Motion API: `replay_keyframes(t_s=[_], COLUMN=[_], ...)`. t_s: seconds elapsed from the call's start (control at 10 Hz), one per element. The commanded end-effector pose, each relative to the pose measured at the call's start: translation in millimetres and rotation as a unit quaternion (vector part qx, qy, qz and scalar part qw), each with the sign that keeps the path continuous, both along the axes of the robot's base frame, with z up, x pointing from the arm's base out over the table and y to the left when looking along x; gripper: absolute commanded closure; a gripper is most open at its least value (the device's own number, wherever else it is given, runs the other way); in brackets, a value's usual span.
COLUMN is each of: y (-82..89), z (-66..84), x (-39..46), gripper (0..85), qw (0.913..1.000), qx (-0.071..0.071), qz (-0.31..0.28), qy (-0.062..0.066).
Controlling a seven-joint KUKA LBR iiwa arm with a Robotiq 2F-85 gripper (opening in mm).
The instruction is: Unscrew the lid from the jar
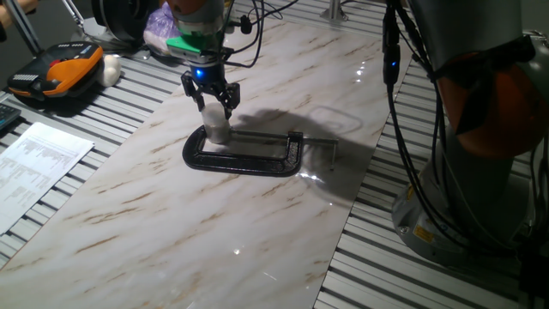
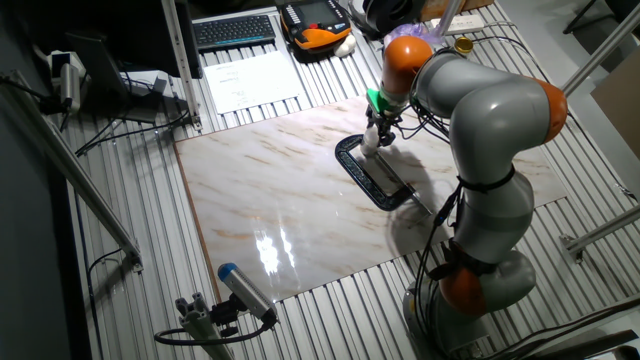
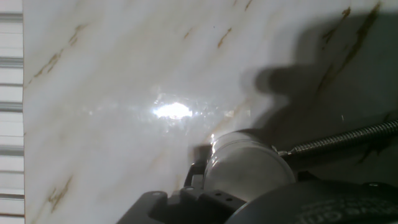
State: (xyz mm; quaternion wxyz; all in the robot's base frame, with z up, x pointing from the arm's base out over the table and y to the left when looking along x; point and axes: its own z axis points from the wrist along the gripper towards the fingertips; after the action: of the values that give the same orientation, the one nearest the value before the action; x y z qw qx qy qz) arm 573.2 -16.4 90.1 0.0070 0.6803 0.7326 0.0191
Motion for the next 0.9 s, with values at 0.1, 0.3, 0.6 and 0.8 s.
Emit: replay_keyframes(t_s=[0.1,0.3,0.6,0.8], y=[0.1,0.1,0.3,0.6], z=[-0.2,-0.2,0.7,0.9], x=[-0.2,-0.3,0.0,0.3], gripper=[34.0,51.0,68.0,68.0], qw=[1.0000,0.9999,0.9996,0.9995], qx=[-0.001,-0.001,-0.001,0.001], qz=[0.006,0.012,0.026,0.031], qy=[-0.001,-0.002,-0.005,-0.008])
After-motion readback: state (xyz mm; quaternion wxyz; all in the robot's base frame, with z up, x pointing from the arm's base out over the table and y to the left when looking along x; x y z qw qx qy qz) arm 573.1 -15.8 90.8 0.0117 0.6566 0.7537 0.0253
